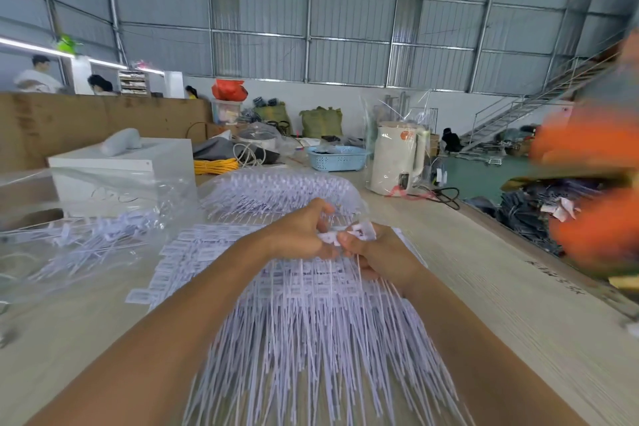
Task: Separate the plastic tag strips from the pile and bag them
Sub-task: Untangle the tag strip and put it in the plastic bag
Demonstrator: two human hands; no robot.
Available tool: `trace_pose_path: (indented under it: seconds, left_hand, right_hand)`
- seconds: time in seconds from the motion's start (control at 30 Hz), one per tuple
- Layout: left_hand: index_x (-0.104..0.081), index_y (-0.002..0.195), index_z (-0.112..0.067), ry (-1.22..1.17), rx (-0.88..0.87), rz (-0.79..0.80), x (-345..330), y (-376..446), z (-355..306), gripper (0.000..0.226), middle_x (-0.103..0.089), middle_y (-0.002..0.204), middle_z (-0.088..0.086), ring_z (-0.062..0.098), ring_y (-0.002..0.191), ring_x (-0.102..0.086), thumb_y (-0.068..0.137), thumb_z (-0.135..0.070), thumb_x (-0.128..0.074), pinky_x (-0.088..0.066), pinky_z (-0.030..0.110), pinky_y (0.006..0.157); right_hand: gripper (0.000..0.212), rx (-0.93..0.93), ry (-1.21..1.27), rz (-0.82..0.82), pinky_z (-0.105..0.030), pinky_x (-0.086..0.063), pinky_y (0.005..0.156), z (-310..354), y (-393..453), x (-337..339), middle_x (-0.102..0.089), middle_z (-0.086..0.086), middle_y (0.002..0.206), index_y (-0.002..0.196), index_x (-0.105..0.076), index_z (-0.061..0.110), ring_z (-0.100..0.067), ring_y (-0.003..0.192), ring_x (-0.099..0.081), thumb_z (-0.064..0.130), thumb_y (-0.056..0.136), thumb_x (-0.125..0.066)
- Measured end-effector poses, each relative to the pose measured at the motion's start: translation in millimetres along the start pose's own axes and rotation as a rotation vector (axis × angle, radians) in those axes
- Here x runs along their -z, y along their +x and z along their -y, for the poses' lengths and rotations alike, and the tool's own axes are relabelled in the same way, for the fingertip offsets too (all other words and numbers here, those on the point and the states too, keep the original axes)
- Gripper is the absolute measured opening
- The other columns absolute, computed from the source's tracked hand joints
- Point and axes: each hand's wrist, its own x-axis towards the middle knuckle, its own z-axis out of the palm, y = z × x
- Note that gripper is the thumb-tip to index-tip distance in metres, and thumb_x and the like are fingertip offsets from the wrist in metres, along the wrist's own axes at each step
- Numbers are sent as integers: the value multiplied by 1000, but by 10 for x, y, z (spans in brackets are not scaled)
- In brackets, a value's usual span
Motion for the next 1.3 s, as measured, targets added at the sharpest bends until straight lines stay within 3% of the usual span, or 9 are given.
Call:
trace_pose_path:
  seconds: [0.13, 0.2, 0.4, 0.57, 0.8, 1.0, 1.1, 1.2, 1.3]
  left_hand:
    - [-67, 81, -12, -7, -10, 21, 35, -57, 72, 26, -63, 71, 0, 12, 65, -52, 87, -37, -64, -38, 21, 56]
    - [-68, 79, -11, -92, -34, -2, 19, -79, 78, 22, -61, 64, 0, 13, 61, -51, 89, -30, -63, -38, 20, 55]
    - [-63, 47, -25, -158, -17, -15, 17, -67, 101, 46, -51, 46, -12, 1, 45, -42, 93, -29, -57, -32, 19, 52]
    - [-63, 64, -14, -291, 87, -76, 1, -1, 83, 30, -60, 51, -9, 1, 47, -52, 92, -24, -59, -36, 23, 60]
    - [-47, 42, -16, -310, 138, -58, 12, 26, 103, 46, -35, 46, 2, 14, 42, -28, 86, -13, -60, -22, 26, 51]
    - [-44, 30, -18, -242, 114, -9, 72, -11, 90, 58, -35, 37, -9, 7, 34, -29, 87, -8, -54, -27, 19, 46]
    - [-51, 37, -19, -183, 103, -99, 53, -18, 153, 51, -45, 43, -8, 10, 48, -45, 87, -15, -59, -39, 25, 63]
    - [-60, 54, -20, 43, 44, -28, -53, 18, 133, 36, -64, 68, -4, 16, 71, -58, 88, -31, -58, -43, 33, 84]
    - [-70, 90, -19, 295, 97, 39, -126, 50, 141, 26, -62, 114, -4, 20, 116, -51, 87, -42, -59, -33, 45, 105]
  right_hand:
    - [21, 17, -19, -74, -17, -28, 38, 2, -15, 47, -50, -3, 56, 70, -60, 16, -10, 40, -35, 22, 90, -62]
    - [21, 8, -8, -71, -17, -27, 38, -4, -14, 37, -47, -5, 57, 69, -61, 17, -10, 40, -35, 24, 89, -63]
    - [14, -12, -41, 9, -17, -28, 39, 4, -10, -2, -46, 1, 55, 79, -67, 16, -8, 43, -35, 28, 86, -66]
    - [13, 101, 3, -86, -13, -30, 37, -5, 15, -75, -47, 0, 50, 91, -61, 0, -2, 37, -39, 10, 86, -66]
    - [18, 375, -378, -159, -15, -33, 59, -52, 41, -129, -49, -5, 65, 76, -59, -6, -7, 59, -40, 7, 81, -70]
    - [15, 95, -101, -432, -19, -40, 50, -82, 85, 116, -56, 2, 61, 73, -61, 10, -7, 49, -46, 14, 87, -64]
    - [21, -86, 153, -484, -19, -36, 38, 18, 71, 235, -48, -2, 55, 71, -55, 11, -8, 38, -39, 20, 88, -65]
    - [20, -87, 333, -241, -17, -28, 33, 255, 94, 122, -46, 2, 51, 73, -56, 10, -5, 36, -34, 21, 87, -65]
    - [28, -7, 19, -148, -19, -29, 38, 472, 87, 42, -44, -5, 55, 70, -51, 6, -8, 41, -33, 23, 85, -68]
